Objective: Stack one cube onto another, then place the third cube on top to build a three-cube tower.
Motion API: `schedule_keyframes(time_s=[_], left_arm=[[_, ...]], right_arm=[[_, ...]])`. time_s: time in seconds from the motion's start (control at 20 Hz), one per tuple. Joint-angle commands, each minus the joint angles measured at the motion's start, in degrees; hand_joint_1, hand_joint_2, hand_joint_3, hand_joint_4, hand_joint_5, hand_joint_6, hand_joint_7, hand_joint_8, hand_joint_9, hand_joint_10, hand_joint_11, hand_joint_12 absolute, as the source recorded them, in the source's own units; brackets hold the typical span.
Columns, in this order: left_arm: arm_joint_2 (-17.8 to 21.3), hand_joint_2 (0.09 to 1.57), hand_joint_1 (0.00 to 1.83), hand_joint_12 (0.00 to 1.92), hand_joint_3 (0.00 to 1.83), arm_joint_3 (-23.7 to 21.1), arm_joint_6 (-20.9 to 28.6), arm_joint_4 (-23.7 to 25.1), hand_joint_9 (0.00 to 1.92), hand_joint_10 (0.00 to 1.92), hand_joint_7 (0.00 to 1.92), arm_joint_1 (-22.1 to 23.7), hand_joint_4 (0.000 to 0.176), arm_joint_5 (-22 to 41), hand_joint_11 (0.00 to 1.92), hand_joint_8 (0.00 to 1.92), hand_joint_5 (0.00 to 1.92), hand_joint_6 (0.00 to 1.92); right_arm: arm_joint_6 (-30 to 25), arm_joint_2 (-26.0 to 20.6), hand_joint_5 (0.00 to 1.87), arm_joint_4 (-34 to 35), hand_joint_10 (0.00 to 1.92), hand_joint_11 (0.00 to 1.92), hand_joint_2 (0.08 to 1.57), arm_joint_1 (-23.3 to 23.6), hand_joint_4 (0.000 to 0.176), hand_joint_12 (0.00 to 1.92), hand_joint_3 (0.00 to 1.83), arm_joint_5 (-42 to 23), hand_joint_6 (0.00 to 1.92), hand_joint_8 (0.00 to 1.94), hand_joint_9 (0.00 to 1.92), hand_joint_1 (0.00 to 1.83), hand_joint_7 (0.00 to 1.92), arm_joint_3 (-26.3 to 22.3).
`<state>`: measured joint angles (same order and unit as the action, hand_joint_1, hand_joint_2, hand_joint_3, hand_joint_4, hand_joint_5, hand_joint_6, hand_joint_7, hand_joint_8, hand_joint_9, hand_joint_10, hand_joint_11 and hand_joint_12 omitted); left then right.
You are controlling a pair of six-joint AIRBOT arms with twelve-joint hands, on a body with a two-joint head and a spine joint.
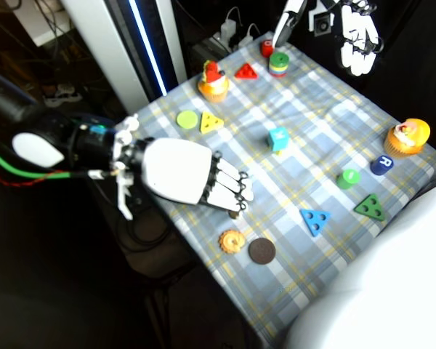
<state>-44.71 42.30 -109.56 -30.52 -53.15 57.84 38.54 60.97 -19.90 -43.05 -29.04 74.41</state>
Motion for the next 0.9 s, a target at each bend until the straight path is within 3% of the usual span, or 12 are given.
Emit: schedule_keyframes(time_s=[0.0, 0.15, 0.3, 0.35, 0.4, 0.45, 0.5, 0.6, 0.65, 0.85], left_arm=[[-0.03, 0.8, 0.7, 0.36, 0.0, -0.08, 0.43, 1.64, 0.44, 0.0, 0.41, 0.33, 0.175, 6.23, 0.2, 0.0, 0.29, 0.0], [-0.02, 0.81, 0.67, 0.21, 0.0, -0.08, 0.43, 1.63, 0.45, 0.0, 0.42, 0.32, 0.176, 6.21, 0.26, 0.0, 0.29, 0.0], [-0.05, 0.81, 0.66, 0.21, 0.0, -0.17, 0.44, 1.61, 0.46, 0.01, 0.42, 0.31, 0.176, 6.13, 0.29, 0.0, 0.28, 0.0], [-0.07, 0.81, 0.65, 0.24, 0.0, -0.17, 0.44, 1.6, 0.48, 0.01, 0.43, 0.3, 0.176, 6.07, 0.34, 0.01, 0.28, 0.0], [-0.1, 0.81, 0.65, 0.24, 0.0, -0.17, 0.44, 1.57, 0.48, 0.01, 0.43, 0.3, 0.176, 6.01, 0.36, 0.0, 0.29, 0.0], [-0.11, 0.81, 0.64, 0.24, 0.0, -0.17, 0.44, 1.55, 0.46, 0.0, 0.42, 0.3, 0.176, 6.01, 0.35, 0.0, 0.29, 0.0], [-0.13, 0.81, 0.64, 0.24, 0.0, -0.17, 0.44, 1.53, 0.44, 0.0, 0.41, 0.3, 0.176, 6.0, 0.33, 0.0, 0.28, 0.0], [-0.14, 0.81, 0.64, 0.23, 0.0, -0.17, 0.44, 1.51, 0.44, 0.0, 0.41, 0.29, 0.176, 5.98, 0.31, 0.0, 0.3, 0.01], [-0.16, 0.81, 0.63, 0.23, 0.0, -0.17, 0.44, 1.51, 0.42, 0.0, 0.4, 0.29, 0.176, 5.95, 0.3, 0.0, 0.29, 0.0], [-0.26, 0.82, 0.65, 0.26, 0.0, -0.16, 0.44, 1.48, 0.44, 0.0, 0.41, 0.29, 0.176, 5.91, 0.33, 0.0, 0.3, 0.01]], right_arm=[[-0.13, 0.23, 0.52, 1.41, 0.01, 0.17, 1.14, 0.9, 0.0, 0.98, 0.0, -4.84, 0.0, 0.01, 0.54, 0.81, 0.53, 0.41], [0.4, 0.51, 0.58, 1.41, 0.01, 0.17, 1.09, 0.95, 0.0, 0.97, 0.0, -4.22, 0.01, 0.01, 0.59, 0.85, 0.62, 0.45], [0.55, 0.8, 0.75, 1.41, 0.08, 0.41, 1.02, 0.95, 0.0, 1.12, 0.0, -4.02, 0.01, 0.03, 0.87, 0.95, 0.86, 0.44], [0.66, 0.9, 0.81, 1.41, 0.35, 0.45, 1.0, 0.98, 0.0, 1.28, 0.0, -4.02, 0.0, 0.02, 0.85, 0.97, 0.93, 0.44], [0.77, 1.01, 0.85, 1.41, 0.83, 0.45, 0.98, 1.09, 0.0, 1.45, 0.0, -4.02, 0.0, 0.04, 0.7, 0.96, 0.97, 0.43], [0.8, 1.08, 0.86, 1.41, 1.14, 0.41, 0.98, 1.15, 0.0, 1.56, 0.0, -4.03, 0.0, 0.06, 0.58, 0.94, 0.97, 0.42], [0.99, 1.22, 0.86, 1.41, 1.26, 0.39, 0.98, 1.24, 0.0, 1.6, 0.0, -4.03, 0.0, 0.25, 0.52, 0.93, 0.88, 0.39], [1.44, 1.47, 0.88, 1.41, 1.24, 0.4, 0.98, 1.39, 0.0, 1.56, 0.0, -4.03, 0.0, 0.63, 0.52, 0.93, 0.71, 0.39], [1.65, 1.63, 0.88, 1.41, 1.23, 0.41, 0.96, 1.48, 0.0, 1.55, 0.0, -4.03, 0.0, 0.7, 0.52, 0.95, 0.69, 0.4], [1.85, 1.79, 0.87, 1.39, 1.14, 0.44, 0.91, 1.55, 0.0, 1.46, 0.0, -4.03, 0.0, 0.67, 0.56, 0.99, 0.69, 0.38]])
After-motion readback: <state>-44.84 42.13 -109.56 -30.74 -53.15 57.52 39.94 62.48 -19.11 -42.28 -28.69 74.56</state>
